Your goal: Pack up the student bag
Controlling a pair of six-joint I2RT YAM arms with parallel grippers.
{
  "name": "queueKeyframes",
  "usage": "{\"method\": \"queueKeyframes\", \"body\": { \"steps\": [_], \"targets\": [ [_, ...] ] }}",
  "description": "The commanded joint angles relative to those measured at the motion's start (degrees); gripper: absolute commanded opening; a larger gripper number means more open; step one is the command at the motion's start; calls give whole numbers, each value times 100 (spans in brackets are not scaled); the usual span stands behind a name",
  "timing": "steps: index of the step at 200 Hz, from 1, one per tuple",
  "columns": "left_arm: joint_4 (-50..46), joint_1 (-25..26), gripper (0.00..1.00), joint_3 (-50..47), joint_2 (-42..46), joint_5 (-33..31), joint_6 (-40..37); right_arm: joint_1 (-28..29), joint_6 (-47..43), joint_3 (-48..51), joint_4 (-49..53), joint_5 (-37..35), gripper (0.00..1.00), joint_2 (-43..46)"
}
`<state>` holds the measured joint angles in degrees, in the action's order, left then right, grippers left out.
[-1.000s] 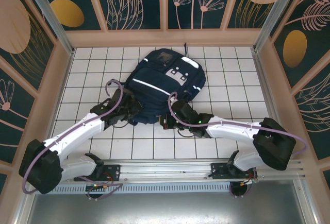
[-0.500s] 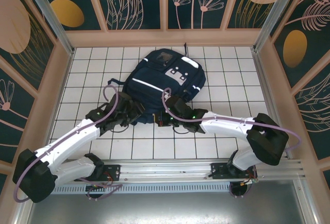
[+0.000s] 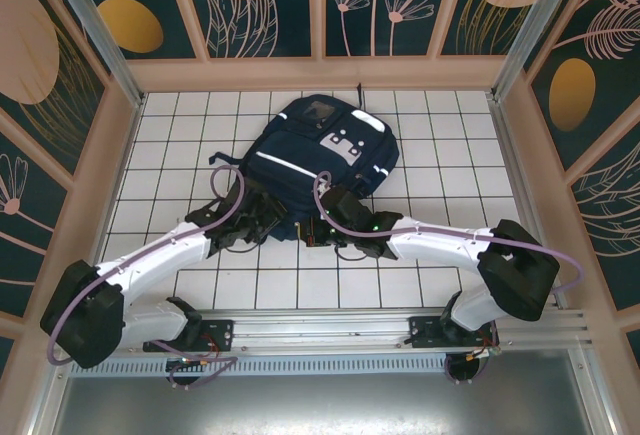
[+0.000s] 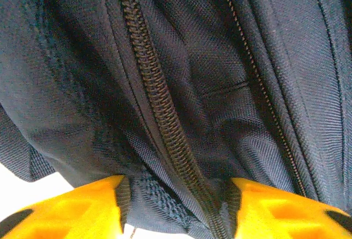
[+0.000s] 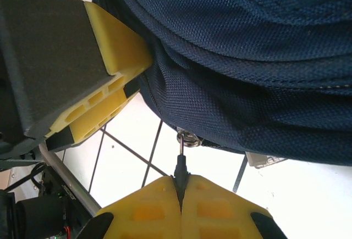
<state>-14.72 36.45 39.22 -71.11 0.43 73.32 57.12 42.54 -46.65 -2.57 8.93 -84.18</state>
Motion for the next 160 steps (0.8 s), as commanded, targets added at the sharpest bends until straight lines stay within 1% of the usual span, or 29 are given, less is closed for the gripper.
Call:
{"method": "queueKeyframes", "body": {
  "steps": [1, 13, 25, 44, 54, 62, 87, 122, 160],
  "targets": [
    [406, 20, 45, 168, -175, -116, 23, 84, 30, 8, -454, 144, 0, 140],
    [408, 26, 40, 223, -256, -149, -20, 87, 26, 14, -469, 161, 0, 107],
    [380, 23, 39, 285, -319, -196, -42, 85, 20, 5, -488, 182, 0, 86],
    [366, 25, 52, 357, -403, -218, -123, 89, 18, -1, -525, 223, 0, 34],
    [352, 28, 52, 367, -427, -274, -144, 82, 26, 1, -555, 230, 0, 22],
    [372, 27, 48, 354, -430, -308, -184, 80, 19, 7, -572, 232, 0, 0],
    [450, 25, 26, 304, -508, -358, -226, 83, 31, 28, -618, 263, 0, -41],
    [514, 25, 0, 357, -675, -379, -290, 84, 61, 73, -684, 262, 0, -54],
    [287, 27, 0, 388, -502, -616, -415, 24, 19, 213, -541, 56, 0, -3]
  ]
}}
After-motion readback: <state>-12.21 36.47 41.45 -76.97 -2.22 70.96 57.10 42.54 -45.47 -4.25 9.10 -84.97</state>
